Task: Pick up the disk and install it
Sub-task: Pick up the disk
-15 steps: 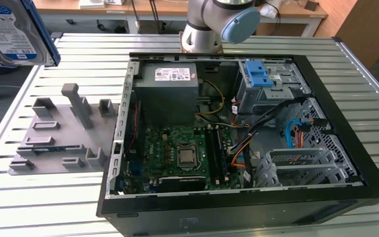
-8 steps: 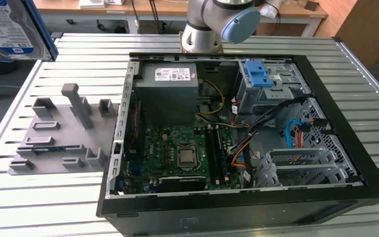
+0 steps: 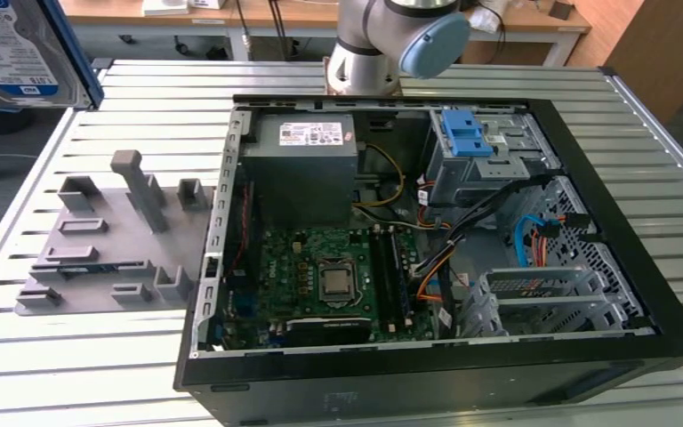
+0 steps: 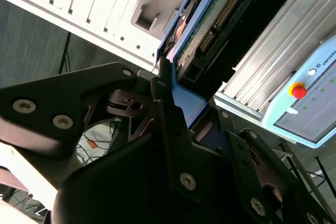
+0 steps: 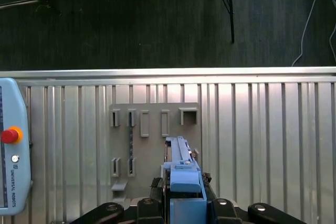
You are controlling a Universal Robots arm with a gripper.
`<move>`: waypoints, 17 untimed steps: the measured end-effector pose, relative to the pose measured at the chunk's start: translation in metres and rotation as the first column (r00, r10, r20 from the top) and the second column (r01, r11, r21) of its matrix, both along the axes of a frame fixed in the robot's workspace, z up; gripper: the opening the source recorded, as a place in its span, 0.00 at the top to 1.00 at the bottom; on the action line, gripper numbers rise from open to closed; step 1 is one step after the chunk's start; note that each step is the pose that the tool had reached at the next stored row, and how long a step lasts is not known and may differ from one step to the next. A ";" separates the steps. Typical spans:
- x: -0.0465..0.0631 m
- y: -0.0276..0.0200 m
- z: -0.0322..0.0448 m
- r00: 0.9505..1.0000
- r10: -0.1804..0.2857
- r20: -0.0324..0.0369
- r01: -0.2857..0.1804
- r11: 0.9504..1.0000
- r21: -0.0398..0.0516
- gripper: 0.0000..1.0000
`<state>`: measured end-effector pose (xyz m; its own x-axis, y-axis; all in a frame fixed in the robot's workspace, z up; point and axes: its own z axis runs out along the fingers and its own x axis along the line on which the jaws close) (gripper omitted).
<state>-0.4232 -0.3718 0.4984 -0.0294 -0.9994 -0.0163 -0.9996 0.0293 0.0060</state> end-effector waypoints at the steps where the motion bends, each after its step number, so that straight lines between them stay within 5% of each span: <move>1: 0.001 -0.0004 0.0000 1.000 0.000 0.000 0.000 1.000 0.000 0.64; 17: 0.027 -0.0037 0.0000 1.000 0.000 -0.002 0.000 1.000 0.000 0.64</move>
